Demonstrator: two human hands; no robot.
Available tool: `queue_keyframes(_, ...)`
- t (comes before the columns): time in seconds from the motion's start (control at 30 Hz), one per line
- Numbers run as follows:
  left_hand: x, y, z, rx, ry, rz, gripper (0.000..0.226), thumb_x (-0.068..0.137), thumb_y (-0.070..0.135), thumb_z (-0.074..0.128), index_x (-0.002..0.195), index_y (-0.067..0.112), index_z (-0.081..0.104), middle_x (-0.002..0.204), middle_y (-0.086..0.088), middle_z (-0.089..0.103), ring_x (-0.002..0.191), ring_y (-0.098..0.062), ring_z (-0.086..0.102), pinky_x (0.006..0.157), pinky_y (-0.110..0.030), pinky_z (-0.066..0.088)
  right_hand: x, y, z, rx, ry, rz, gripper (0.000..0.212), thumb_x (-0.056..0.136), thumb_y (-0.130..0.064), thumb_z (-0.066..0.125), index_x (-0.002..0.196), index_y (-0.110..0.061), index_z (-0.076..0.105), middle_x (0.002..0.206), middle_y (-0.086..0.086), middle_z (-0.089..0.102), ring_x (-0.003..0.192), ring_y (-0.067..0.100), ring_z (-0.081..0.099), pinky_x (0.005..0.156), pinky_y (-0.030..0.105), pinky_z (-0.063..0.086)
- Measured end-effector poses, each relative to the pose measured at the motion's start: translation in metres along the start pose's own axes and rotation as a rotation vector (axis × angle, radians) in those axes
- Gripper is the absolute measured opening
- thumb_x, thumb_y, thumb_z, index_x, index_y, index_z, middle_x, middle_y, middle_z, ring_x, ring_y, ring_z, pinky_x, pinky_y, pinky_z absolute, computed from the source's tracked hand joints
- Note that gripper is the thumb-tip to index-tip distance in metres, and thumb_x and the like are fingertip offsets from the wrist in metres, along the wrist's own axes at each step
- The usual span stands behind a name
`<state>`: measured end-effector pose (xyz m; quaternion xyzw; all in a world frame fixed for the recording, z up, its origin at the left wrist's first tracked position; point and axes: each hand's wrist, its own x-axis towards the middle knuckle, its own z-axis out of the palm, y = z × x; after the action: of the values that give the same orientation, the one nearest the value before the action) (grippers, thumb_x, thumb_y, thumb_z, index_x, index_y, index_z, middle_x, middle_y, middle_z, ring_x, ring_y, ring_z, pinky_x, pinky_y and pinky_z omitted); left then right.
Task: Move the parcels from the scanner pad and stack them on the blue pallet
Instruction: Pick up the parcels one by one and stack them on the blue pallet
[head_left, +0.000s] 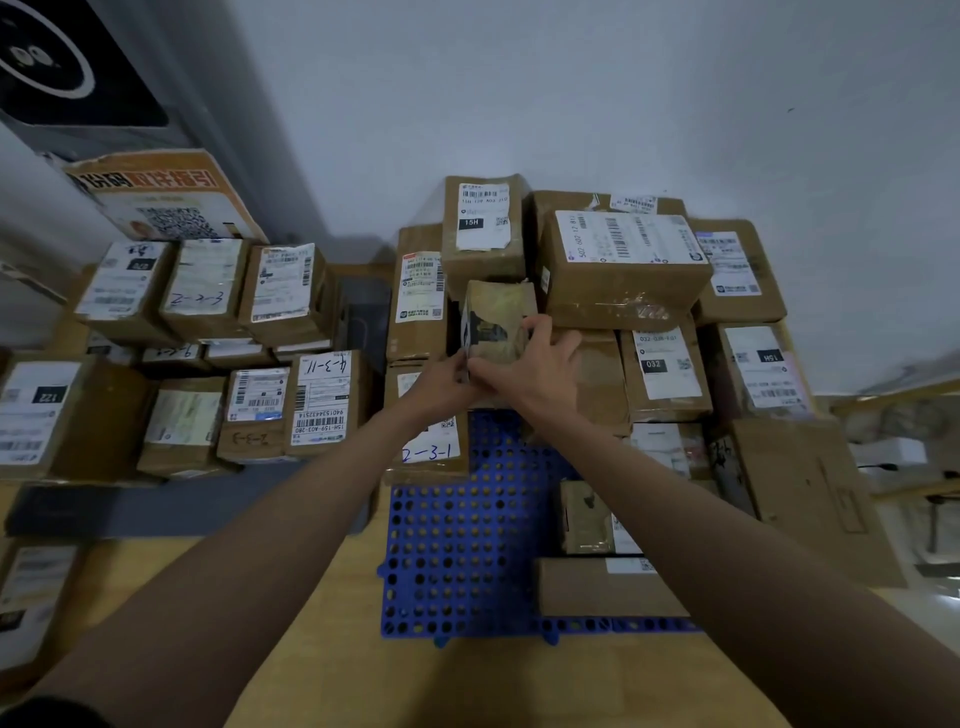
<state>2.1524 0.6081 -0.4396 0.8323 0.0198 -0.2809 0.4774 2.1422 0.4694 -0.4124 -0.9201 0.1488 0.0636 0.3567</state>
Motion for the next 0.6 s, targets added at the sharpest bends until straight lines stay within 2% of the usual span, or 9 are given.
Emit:
queue_keyframes(0.03,0.001,0.0,0.0,0.03,0.011,0.009,0.066,0.09,0.039,0.064,0.148,0.026,0.035,0.124,0.009,0.04,0.112,-0.006,0.038,0.065,0.0,0.039,0.001,-0.002,0.0,-0.016,0.008,0.004,0.08,0.063,-0.057,0.075,0.124,-0.024,0.034,0.126,0.01,0.029,0.119,0.034,0.037,0.087,0.041,0.042)
queue_keyframes(0.07,0.003,-0.001,-0.001,0.057,0.002,0.005,0.073,0.088,0.04,0.068,0.149,0.025,0.032,0.134,0.007,0.039,0.119,-0.01,0.039,0.076,-0.001,0.038,0.001,-0.003,0.001,-0.026,0.018,0.006,0.08,0.063,-0.058,0.075,0.123,-0.023,0.034,0.125,0.01,0.03,0.119,0.034,0.037,0.087,0.042,0.042)
queue_keyframes(0.13,0.002,-0.005,0.0,0.137,-0.042,-0.041,0.093,0.078,0.046,0.076,0.152,0.027,0.024,0.152,0.001,0.031,0.136,-0.023,0.034,0.098,-0.025,0.038,0.002,-0.006,0.002,-0.035,0.035,0.008,0.08,0.063,-0.059,0.074,0.121,-0.021,0.035,0.125,0.011,0.03,0.118,0.035,0.037,0.086,0.042,0.042)
queue_keyframes(0.2,0.0,-0.009,0.002,0.242,-0.058,-0.079,0.105,0.07,0.051,0.081,0.153,0.03,0.02,0.156,-0.003,0.023,0.142,-0.03,0.025,0.111,-0.043,0.033,0.001,-0.008,0.004,-0.048,0.047,-0.001,0.08,0.064,-0.06,0.073,0.122,-0.02,0.035,0.126,0.011,0.031,0.118,0.036,0.037,0.081,0.04,0.039)
queue_keyframes(0.3,-0.001,-0.011,0.006,0.33,-0.029,-0.095,0.112,0.067,0.051,0.082,0.154,0.028,0.015,0.158,-0.004,0.015,0.145,-0.034,0.015,0.114,-0.052,0.028,-0.001,-0.007,0.004,-0.053,0.058,-0.004,0.08,0.064,-0.06,0.072,0.123,-0.02,0.036,0.126,0.011,0.03,0.117,0.036,0.037,0.079,0.038,0.036)
queue_keyframes(0.4,-0.001,-0.01,0.004,0.425,-0.02,-0.087,0.112,0.068,0.051,0.082,0.154,0.026,0.015,0.158,-0.005,0.017,0.144,-0.035,0.018,0.115,-0.051,0.026,-0.003,-0.007,0.003,-0.047,0.07,0.005,0.079,0.063,-0.06,0.072,0.122,-0.021,0.036,0.124,0.01,0.03,0.116,0.035,0.037,0.076,0.038,0.037)
queue_keyframes(0.6,-0.005,-0.012,0.004,0.396,-0.009,-0.061,0.104,0.069,0.051,0.081,0.152,0.027,0.023,0.156,-0.005,0.019,0.143,-0.032,0.018,0.116,-0.05,0.023,-0.007,-0.01,0.005,-0.082,0.084,-0.007,0.08,0.064,-0.06,0.072,0.123,-0.019,0.037,0.127,0.011,0.031,0.116,0.036,0.037,0.073,0.038,0.037)
